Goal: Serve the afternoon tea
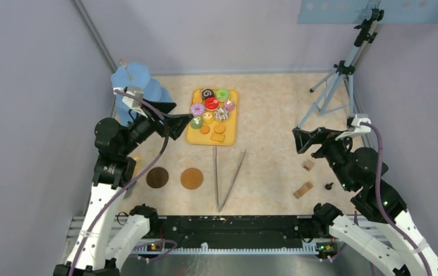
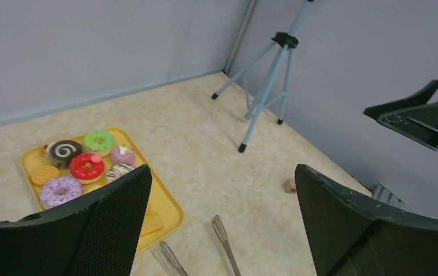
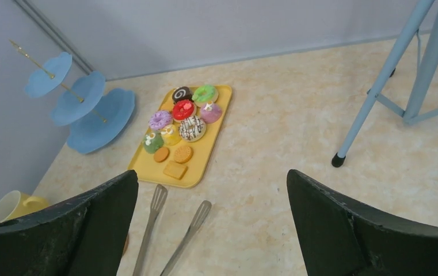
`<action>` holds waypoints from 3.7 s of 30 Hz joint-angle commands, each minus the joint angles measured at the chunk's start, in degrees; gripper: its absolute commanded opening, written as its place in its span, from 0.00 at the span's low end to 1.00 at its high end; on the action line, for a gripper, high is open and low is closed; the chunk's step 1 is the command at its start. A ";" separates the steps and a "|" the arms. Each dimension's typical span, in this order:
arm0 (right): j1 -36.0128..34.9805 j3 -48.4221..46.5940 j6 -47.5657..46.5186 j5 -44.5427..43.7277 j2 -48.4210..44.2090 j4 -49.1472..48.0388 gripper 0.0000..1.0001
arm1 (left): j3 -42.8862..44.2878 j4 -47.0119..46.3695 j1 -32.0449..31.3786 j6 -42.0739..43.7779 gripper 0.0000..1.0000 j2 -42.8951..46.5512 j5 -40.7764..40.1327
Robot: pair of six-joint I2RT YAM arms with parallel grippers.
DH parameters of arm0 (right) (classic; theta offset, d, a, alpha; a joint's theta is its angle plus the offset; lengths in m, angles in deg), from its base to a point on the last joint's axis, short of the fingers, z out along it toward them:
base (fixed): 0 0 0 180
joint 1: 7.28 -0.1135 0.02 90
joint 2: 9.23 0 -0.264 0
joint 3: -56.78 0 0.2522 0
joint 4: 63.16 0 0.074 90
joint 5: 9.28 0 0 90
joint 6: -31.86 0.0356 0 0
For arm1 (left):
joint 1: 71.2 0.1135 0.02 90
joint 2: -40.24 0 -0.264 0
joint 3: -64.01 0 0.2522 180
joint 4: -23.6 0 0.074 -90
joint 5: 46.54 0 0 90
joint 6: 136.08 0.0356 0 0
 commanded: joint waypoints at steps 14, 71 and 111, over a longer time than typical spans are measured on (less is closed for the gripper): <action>0.40 3.64 0.57 5.11 -0.95 -2.98 0.99 | -1.79 20.75 -54.86 3.32 0.99 -15.78 -70.90; 0.40 10.97 4.38 3.98 -3.71 -3.90 0.97 | -16.89 -4.79 -64.37 -16.30 0.86 -55.21 -75.43; 0.40 13.74 4.91 3.81 -3.19 -5.87 0.96 | -19.25 -25.33 -60.78 4.39 0.95 -58.98 -61.01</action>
